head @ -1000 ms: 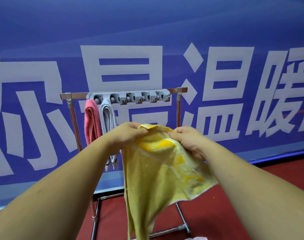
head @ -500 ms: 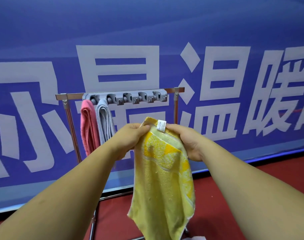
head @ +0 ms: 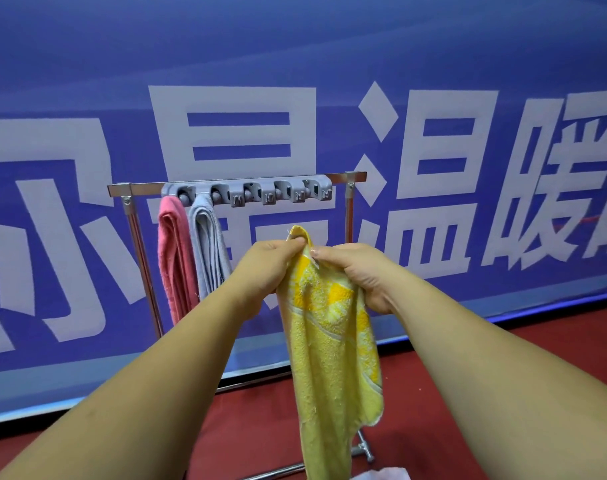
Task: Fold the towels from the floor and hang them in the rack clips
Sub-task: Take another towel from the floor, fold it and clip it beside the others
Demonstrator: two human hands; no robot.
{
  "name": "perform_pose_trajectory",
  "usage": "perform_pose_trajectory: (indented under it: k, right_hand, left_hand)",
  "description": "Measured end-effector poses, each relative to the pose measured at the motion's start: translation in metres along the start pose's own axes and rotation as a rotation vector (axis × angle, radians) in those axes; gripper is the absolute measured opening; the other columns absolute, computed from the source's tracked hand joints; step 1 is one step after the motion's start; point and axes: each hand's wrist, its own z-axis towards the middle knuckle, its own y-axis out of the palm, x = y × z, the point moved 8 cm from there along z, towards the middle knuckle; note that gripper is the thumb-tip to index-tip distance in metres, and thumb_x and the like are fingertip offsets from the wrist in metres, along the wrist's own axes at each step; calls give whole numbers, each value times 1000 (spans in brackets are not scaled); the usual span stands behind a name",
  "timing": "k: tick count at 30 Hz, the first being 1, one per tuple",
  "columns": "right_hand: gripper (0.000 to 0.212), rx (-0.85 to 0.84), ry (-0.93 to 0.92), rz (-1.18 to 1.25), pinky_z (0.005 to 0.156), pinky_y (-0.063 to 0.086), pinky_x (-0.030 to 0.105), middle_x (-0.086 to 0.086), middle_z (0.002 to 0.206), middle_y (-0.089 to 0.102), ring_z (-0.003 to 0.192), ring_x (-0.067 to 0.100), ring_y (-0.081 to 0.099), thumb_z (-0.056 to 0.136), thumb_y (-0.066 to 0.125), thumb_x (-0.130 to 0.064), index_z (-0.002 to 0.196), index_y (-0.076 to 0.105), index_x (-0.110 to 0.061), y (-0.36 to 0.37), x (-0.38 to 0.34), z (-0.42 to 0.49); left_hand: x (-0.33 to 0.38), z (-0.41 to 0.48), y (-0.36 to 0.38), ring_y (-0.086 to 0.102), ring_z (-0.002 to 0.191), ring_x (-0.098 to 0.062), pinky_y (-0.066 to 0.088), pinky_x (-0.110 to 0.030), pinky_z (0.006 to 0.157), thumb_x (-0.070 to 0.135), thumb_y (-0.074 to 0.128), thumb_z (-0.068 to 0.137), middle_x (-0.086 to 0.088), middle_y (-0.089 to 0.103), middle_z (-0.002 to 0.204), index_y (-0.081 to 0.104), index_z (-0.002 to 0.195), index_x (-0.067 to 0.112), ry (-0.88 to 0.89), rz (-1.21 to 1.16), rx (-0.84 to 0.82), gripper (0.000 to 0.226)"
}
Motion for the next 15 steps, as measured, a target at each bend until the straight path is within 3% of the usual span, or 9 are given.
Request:
perform_pose_trajectory:
  k: [5,8,11,15]
  right_hand:
    - [40,52,-73,-178,95,61,50,20,104,81,97,35,78,92,80,-39,109,80,-3,-4,3,7]
    - [37,27,-97,-292,95,60,52,15,101,82,102,38,78,93,77,-46,103,81,-10,-3,7,9]
    - [35,49,-152,-384,79,59,45,11,89,80,81,29,76,93,77,-46,91,79,-11,-6,5,10]
    - [28,60,-174,-502,64,43,35,4,70,62,65,17,55,92,77,-39,77,73,-15,-7,3,10]
  left_hand:
    - [1,-3,2,53,59,-15,43,-30,63,48,64,101,-4,63,70,76,86,11,25,114,56,42]
    - [3,-6,4,55,66,-17,44,-34,68,45,64,101,-5,64,71,75,87,1,55,195,67,47]
    - [8,-8,5,57,68,-19,46,-36,69,43,65,99,-4,64,71,75,89,5,100,259,81,40]
    - [13,-16,8,70,81,-18,60,-45,80,50,70,93,-6,77,88,78,94,24,164,268,51,27]
